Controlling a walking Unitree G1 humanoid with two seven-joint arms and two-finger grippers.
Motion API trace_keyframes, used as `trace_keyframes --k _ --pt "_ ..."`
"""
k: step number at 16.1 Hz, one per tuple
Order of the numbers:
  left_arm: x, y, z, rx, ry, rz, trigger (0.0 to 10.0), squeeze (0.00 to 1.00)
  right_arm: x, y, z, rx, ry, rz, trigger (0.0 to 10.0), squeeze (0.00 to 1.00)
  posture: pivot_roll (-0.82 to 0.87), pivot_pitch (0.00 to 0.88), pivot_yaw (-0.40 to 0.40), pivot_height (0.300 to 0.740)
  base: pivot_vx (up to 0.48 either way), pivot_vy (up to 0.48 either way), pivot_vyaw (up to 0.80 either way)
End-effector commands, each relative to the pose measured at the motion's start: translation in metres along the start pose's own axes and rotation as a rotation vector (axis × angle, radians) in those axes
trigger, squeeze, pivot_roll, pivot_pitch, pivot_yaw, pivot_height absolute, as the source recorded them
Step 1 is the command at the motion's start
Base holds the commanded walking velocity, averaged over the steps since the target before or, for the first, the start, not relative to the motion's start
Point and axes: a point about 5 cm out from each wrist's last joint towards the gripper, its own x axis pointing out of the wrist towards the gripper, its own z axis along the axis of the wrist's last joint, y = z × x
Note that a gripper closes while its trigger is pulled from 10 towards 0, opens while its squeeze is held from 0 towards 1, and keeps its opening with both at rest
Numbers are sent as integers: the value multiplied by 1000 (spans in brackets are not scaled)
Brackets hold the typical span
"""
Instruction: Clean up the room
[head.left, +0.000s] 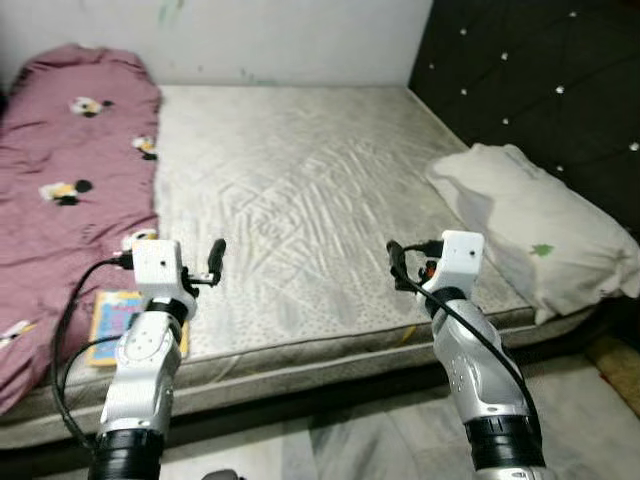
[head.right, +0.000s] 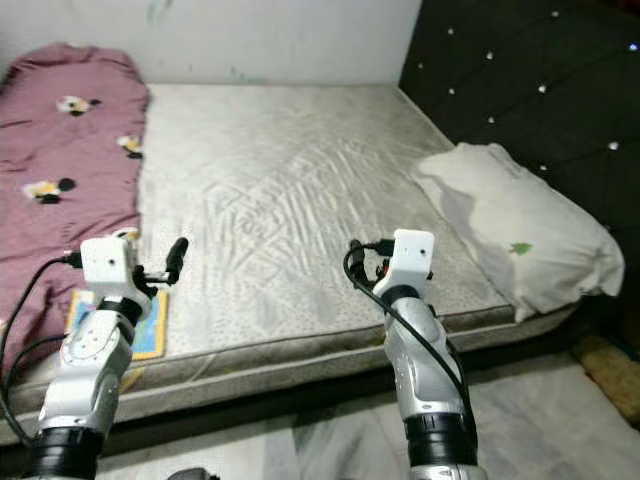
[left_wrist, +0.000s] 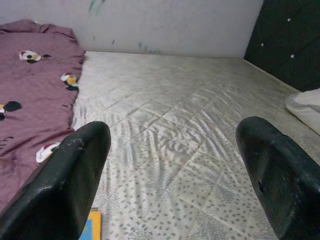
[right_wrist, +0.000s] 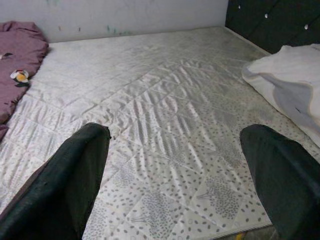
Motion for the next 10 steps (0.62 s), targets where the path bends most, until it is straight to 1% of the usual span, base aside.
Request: trace_keyframes --k 1,4,7,10 --pt "1 -7 2 -7 -9 -28 10000 0 -1 -7 5 -7 -16 -19 10000 0 -19 0 -80 740 0 0 0" --pt "2 -7 2 -3 -10 -29 10000 0 -1 -7 4 -7 -14 -21 10000 0 -19 0 -79 740 0 0 0" --pt "1 -10 5 -3 -30 -65 10000 0 -1 -7 4 -10 -14 -18 10000 0 -18 0 -80 740 0 0 0" --pt "0 -10 5 -6 -37 -84 10000 0 -1 -7 4 -13 -13 -15 10000 0 -17 0 -80 740 318 0 0"
